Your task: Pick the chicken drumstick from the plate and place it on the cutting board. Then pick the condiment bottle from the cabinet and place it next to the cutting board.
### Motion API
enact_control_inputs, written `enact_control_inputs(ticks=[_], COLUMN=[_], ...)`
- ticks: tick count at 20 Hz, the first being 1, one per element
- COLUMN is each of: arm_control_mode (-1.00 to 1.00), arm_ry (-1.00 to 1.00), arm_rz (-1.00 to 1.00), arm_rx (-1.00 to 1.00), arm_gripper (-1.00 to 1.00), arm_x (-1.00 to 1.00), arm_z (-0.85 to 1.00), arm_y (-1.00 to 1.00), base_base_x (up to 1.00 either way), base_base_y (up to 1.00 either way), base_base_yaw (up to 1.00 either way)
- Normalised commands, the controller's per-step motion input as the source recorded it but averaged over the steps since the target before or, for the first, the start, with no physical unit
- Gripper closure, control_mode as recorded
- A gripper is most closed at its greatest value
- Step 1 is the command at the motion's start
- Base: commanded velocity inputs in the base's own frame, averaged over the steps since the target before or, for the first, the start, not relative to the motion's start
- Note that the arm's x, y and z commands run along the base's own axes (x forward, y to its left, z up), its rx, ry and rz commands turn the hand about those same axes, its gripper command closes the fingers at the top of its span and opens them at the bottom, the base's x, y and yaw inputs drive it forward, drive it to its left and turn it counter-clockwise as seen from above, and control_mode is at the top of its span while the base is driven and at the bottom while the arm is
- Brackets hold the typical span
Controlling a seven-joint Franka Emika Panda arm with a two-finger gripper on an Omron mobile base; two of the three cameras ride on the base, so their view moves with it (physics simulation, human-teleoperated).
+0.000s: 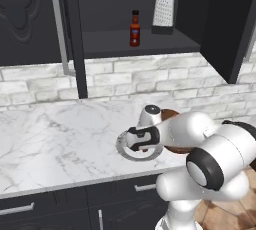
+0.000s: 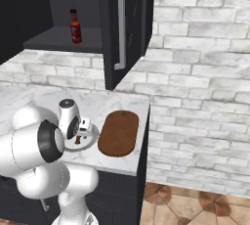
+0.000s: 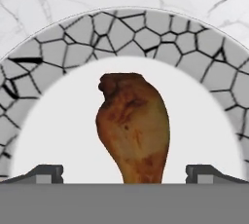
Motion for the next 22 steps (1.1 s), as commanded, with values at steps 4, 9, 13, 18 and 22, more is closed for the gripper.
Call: enact_control_inputs(ticks=[4, 9, 13, 18, 22], arm_control_mode=[-1.00, -1.00, -1.00, -1.00, -1.00], arm_ry=[0.00, 0.00, 0.00, 0.00, 0.00], arm_rz=[0.00, 0.00, 0.00, 0.00, 0.00], arm_rx=[0.00, 0.00, 0.00, 0.00, 0.00], arm_gripper=[-1.00, -1.00, -1.00, 1.00, 1.00], arm_x=[0.11, 0.15, 0.14, 0.05, 0.00], arm_z=[-0.13, -0.12, -0.10, -0.04, 0.00], arm_y=[0.05, 0.01, 0.00, 0.00, 0.00], base_base_x=[0.00, 0.00, 0.00, 0.00, 0.00], base_base_y=[0.00, 0.00, 0.00, 0.00, 0.00], base_base_yaw=[0.00, 0.00, 0.00, 0.00, 0.00])
